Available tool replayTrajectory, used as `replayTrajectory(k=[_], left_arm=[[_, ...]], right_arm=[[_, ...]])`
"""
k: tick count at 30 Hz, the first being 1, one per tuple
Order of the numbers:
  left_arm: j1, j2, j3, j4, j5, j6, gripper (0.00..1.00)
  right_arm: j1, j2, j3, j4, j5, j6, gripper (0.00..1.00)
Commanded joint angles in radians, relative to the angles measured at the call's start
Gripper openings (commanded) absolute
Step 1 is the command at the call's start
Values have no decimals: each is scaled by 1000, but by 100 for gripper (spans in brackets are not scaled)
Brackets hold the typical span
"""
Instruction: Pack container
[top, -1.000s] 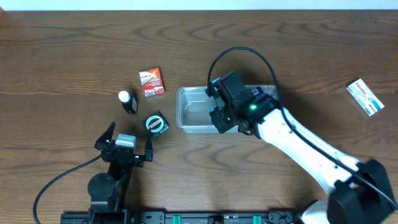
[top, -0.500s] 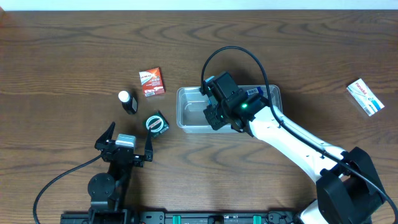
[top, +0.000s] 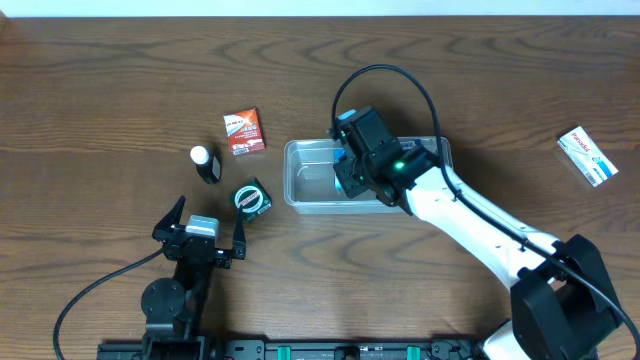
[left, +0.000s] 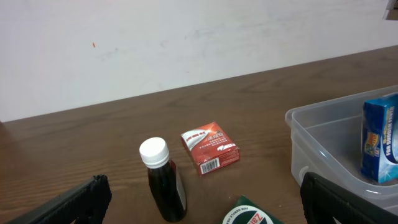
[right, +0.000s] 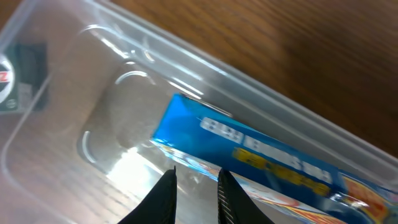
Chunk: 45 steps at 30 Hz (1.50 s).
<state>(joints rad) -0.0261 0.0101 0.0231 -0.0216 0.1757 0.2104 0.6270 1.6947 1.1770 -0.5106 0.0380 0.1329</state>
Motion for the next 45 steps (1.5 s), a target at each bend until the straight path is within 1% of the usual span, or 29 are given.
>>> replayTrajectory(k=[1,9,18,32,45], left_arm=[[5,-6,-19,-30,3,9,98],[5,-6,-19,-30,4,9,98],[5,-6,-19,-30,3,9,98],[5,-6,-19,-30,4,9,98],[5,-6,-19,-30,4,9,98]], right_arm=[[-27,6,16,3,18,12,21],[-82,5,45,5,18,7,21],[-113,5,146,-33,18,-16,21],[-125,13,148,-77,18,-15,19],[-125,87,147,-87,18,-14,16]])
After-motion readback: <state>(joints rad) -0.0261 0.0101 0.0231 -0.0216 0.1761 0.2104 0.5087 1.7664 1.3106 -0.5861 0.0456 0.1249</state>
